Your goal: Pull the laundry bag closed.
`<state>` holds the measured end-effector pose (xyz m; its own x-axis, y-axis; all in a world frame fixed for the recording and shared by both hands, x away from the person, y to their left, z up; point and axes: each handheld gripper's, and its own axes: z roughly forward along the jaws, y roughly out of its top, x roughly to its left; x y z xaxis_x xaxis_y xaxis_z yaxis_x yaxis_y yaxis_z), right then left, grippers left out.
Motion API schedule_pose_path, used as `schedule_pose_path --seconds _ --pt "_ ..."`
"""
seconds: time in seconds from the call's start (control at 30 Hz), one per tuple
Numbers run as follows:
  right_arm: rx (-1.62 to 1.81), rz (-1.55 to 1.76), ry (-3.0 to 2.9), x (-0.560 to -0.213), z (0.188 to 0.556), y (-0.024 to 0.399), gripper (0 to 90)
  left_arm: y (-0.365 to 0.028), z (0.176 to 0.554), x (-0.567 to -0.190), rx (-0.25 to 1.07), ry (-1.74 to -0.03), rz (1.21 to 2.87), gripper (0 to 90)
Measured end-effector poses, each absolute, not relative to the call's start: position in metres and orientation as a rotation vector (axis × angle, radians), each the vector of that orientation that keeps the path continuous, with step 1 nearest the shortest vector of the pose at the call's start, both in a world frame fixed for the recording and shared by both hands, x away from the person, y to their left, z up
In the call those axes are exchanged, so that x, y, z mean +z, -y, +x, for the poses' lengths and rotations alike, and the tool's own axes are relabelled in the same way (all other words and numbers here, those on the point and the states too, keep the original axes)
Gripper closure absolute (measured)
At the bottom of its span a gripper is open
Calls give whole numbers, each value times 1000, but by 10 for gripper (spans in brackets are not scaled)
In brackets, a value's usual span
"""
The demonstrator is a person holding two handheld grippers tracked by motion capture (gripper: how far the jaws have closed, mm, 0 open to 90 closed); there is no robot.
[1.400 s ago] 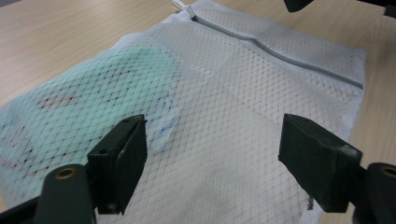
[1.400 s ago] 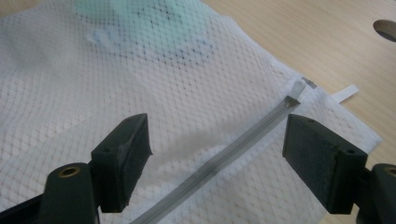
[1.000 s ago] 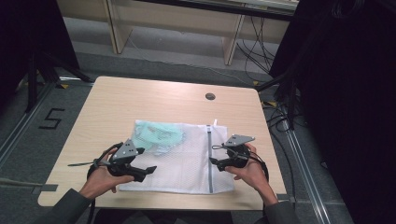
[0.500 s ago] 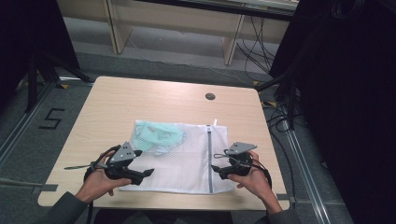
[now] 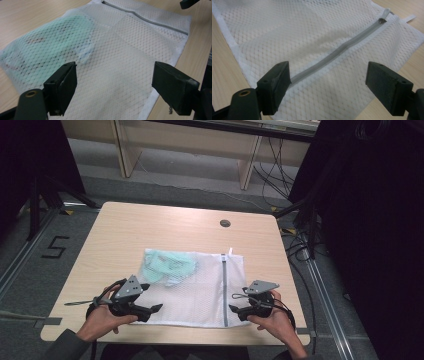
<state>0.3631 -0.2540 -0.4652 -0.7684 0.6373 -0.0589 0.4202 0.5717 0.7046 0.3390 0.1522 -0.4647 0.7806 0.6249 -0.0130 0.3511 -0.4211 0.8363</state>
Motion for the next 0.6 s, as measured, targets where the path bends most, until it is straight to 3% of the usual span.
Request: schedule_pose_path --seconds 0.6 --pt "952 927 -2498 -469 345 267 203 -153 336 -467 352 -735 2085 197"
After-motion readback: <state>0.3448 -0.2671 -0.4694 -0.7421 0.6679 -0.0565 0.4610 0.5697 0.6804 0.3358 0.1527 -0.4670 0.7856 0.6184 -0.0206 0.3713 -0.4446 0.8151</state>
